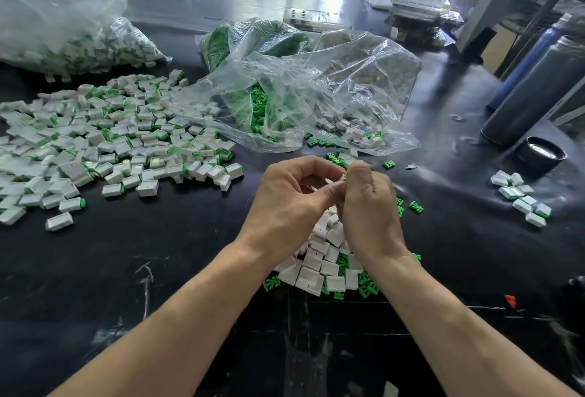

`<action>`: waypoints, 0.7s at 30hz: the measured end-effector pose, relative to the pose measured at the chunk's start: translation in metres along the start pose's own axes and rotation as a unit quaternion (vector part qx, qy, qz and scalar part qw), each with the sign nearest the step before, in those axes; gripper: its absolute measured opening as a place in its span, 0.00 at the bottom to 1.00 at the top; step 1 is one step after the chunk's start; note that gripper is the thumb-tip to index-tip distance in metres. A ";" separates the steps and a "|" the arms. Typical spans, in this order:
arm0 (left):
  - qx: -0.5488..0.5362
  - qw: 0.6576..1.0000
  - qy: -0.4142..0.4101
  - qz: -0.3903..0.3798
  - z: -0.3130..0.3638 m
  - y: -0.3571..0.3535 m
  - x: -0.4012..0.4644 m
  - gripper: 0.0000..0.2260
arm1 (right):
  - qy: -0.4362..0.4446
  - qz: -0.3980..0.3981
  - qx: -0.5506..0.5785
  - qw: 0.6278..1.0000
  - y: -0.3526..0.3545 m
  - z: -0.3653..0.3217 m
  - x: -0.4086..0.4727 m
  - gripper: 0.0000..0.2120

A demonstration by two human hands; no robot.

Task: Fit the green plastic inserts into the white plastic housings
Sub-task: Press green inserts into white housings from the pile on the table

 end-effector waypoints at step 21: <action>0.060 0.998 -0.002 0.023 -0.006 0.019 0.008 0.03 | 0.099 -0.091 -0.003 0.991 0.023 -0.002 0.012 0.04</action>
Point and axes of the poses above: each hand's wrist, its own x-axis towards the middle knuckle, its own y-axis out of the back of the hand, z = x × y, the point moved 2 cm from there along x, towards the middle knuckle, and after that the axes turned 12 degrees about -y, right-handed, at the moved point
